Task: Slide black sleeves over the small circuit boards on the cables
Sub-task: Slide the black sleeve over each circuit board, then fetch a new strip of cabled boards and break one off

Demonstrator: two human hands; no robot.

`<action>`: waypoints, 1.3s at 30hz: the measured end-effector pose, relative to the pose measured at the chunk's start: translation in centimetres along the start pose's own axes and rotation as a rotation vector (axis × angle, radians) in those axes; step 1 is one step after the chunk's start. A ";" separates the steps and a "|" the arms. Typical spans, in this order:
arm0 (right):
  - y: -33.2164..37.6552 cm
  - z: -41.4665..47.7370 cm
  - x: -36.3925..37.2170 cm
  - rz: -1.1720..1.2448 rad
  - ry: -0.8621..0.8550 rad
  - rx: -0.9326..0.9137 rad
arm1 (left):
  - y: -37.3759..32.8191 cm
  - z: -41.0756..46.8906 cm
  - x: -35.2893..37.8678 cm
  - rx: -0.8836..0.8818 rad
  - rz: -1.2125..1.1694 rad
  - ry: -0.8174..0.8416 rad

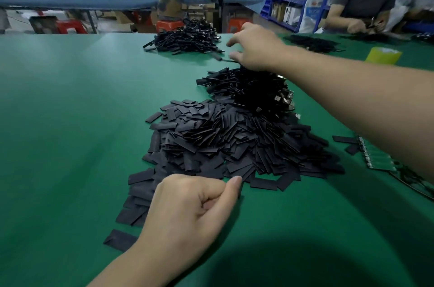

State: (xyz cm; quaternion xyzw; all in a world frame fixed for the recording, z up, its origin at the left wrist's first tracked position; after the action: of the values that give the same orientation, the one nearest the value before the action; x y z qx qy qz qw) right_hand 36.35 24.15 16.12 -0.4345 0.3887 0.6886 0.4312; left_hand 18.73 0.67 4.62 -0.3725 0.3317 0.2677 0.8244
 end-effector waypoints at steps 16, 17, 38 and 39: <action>-5.8 -21.0 3.1 0.256 -0.349 0.071 | -1.4 0.8 0.2 0.039 0.077 0.081; -6.6 -20.7 2.5 0.221 -0.366 0.109 | -1.8 1.1 0.2 0.064 0.100 0.100; -13.8 -23.6 -1.7 -0.118 0.080 0.683 | -7.2 7.4 7.1 0.134 0.212 0.235; -13.7 -23.6 -2.2 -0.117 0.053 0.670 | -6.7 7.1 6.7 0.123 0.199 0.223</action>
State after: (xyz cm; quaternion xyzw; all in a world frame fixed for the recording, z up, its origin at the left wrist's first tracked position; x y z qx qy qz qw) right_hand 55.91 6.58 8.40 -0.3080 0.5787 0.4852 0.5787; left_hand 30.11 3.73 6.15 -0.3139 0.4722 0.2843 0.7730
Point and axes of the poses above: each hand's wrist, its own z-axis towards the middle knuckle, its own x-axis out of the palm, y = z × x, the point moved 2 cm from there along z, towards the middle knuckle, and after that the axes turned 12 degrees about z, right-handed, at the moved point
